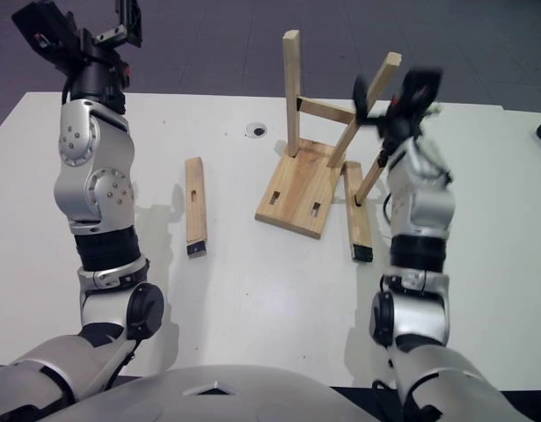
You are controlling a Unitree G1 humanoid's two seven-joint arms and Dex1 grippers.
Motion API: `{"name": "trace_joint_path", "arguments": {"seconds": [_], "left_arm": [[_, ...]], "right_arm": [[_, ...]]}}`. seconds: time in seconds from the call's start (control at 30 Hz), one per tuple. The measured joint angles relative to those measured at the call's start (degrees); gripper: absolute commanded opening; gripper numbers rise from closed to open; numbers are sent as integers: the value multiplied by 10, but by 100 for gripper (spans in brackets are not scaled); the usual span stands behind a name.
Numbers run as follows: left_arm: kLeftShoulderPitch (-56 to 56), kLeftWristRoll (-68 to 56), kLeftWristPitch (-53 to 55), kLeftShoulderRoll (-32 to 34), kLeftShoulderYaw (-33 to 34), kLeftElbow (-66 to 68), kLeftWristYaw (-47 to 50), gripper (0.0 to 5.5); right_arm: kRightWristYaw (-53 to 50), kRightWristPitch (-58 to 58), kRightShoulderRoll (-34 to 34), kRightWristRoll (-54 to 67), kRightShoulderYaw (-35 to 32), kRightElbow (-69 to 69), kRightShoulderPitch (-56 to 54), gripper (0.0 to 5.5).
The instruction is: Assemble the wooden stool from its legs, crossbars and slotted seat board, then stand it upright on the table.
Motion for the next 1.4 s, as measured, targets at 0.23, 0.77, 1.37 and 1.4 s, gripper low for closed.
{"name": "trace_joint_path", "arguments": {"seconds": [0.23, 0.77, 1.37, 1.4], "left_arm": [[2, -11, 4, 3, 16, 1, -1, 540], [0, -11, 1, -1, 14, 12, -9, 540], [7, -10, 3, -2, 16, 2, -5, 540], [7, -10, 3, -2, 16, 2, -5, 540]], "right_arm": [[-20, -3, -8, -3, -15, 23, -8, 539], [-26, 25, -10, 50, -58, -108, -75, 539], [-53, 42, 24, -38, 29, -65, 14, 539], [-48, 37, 25, -33, 25, -65, 14, 539]]}}
